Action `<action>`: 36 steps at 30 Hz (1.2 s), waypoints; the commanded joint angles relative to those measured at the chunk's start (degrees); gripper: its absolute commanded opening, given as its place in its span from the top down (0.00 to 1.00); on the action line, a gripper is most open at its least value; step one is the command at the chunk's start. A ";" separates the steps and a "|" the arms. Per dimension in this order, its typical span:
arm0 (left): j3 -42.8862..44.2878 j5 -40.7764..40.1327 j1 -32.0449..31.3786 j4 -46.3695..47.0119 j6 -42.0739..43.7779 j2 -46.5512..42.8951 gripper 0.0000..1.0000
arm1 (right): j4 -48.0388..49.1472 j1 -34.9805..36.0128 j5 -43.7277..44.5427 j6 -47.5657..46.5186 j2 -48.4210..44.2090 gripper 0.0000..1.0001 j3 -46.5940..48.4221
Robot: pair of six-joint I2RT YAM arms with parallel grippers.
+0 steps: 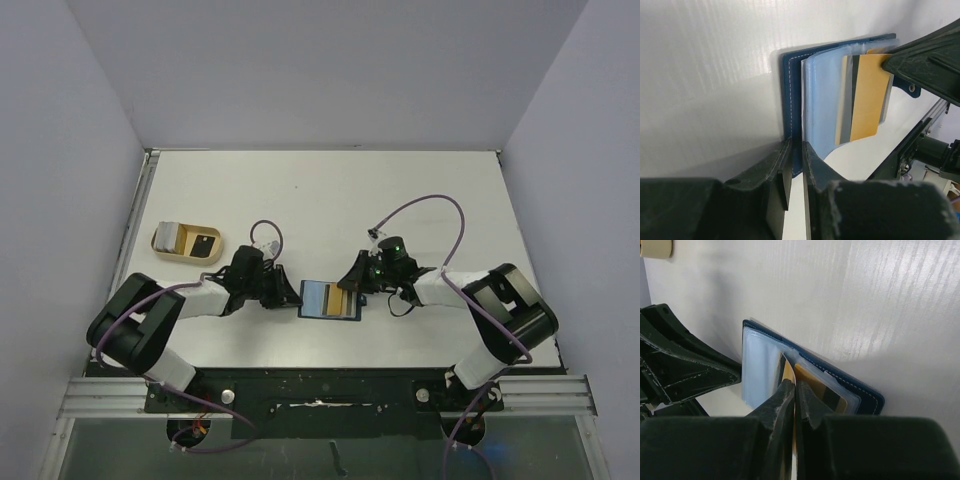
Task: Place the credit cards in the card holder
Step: Insert the credit card into the card holder.
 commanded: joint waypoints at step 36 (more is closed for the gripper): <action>-2.20 1.12 -1.48 8.15 -3.01 0.76 0.88 | -13.97 4.20 8.80 -0.34 -3.63 0.46 5.82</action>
